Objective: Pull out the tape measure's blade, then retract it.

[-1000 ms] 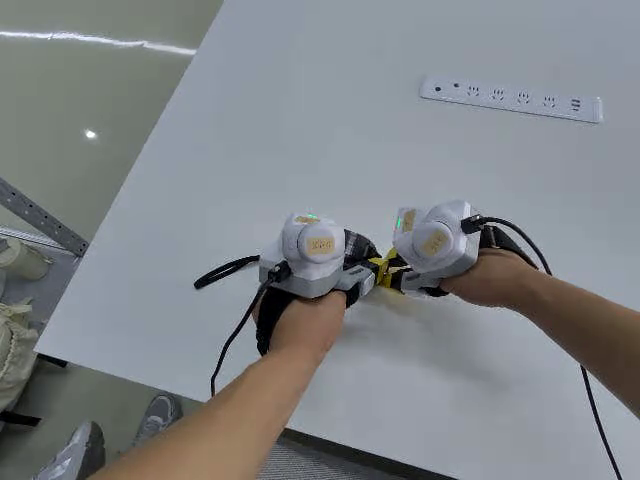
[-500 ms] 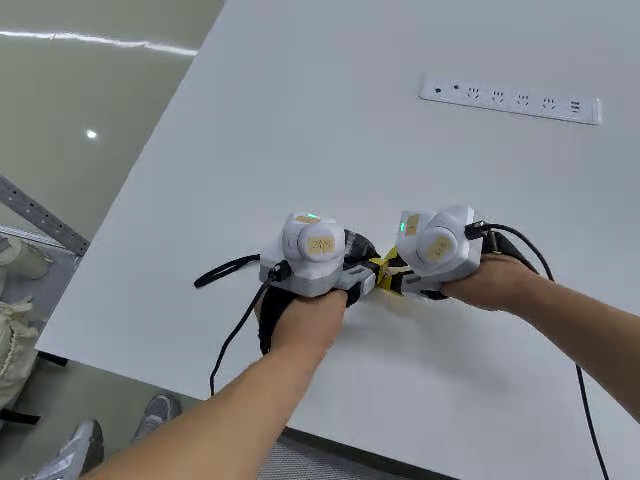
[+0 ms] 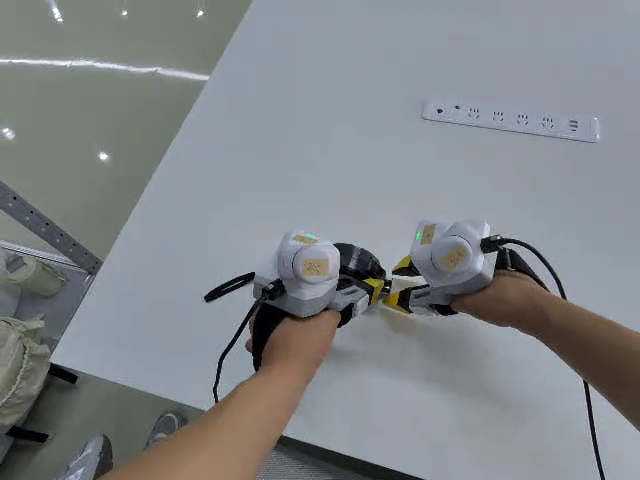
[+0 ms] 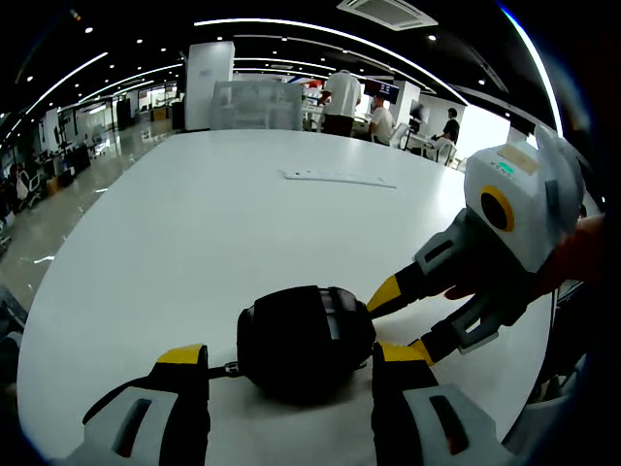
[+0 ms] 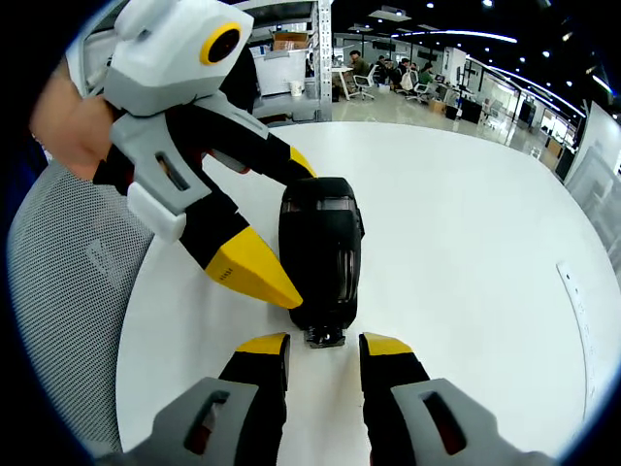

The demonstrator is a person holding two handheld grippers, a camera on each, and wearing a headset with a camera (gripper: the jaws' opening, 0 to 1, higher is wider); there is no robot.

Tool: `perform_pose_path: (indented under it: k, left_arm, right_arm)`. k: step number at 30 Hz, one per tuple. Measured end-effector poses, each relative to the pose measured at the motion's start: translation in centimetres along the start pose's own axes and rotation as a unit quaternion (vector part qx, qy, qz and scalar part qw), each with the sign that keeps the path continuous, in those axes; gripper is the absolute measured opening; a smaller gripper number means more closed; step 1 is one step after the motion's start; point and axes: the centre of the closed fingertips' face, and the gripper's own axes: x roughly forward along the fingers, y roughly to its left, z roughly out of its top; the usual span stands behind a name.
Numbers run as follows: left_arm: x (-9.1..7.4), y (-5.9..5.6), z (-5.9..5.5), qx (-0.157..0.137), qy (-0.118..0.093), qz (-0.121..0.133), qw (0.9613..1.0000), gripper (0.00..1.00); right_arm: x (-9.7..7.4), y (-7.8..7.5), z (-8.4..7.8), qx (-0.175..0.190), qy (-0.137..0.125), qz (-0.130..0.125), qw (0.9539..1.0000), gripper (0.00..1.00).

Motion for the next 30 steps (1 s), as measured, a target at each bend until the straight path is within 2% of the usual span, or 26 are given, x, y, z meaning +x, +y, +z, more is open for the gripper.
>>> perform_pose_path:
  k: [9, 13, 17, 23, 28, 30]
  left_arm:
    - [-2.0, 0.5, -0.6, 0.000, 0.003, -0.013, 0.9999, 0.71]
    - [-2.7, 0.4, -1.3, -0.004, 0.019, -0.018, 0.9997, 0.72]
    - [-3.5, 0.5, -1.4, 0.020, 0.016, -0.014, 0.9996, 0.75]
    - [-4.2, 0.2, -1.5, 0.042, 0.014, -0.024, 0.9987, 0.79]
    - [-5.0, -0.2, -1.4, 0.054, 0.016, -0.044, 0.9975, 0.82]
    - [-5.4, -0.2, -1.2, 0.059, 0.015, -0.045, 0.9972, 0.84]
  right_arm:
    - [-1.4, 0.6, 0.3, 0.032, -0.019, -0.020, 0.9991, 0.32]
    - [-2.1, 0.9, 0.3, 0.047, -0.026, -0.027, 0.9982, 0.35]
    - [-3.0, 1.1, 0.3, 0.062, -0.033, -0.039, 0.9968, 0.37]
    - [-4.5, 1.4, 0.3, 0.090, -0.040, -0.052, 0.9938, 0.40]
    - [-5.9, 1.6, 0.9, 0.112, -0.053, -0.066, 0.9902, 0.45]
    - [-6.5, 1.7, 1.0, 0.127, -0.058, -0.075, 0.9873, 0.46]
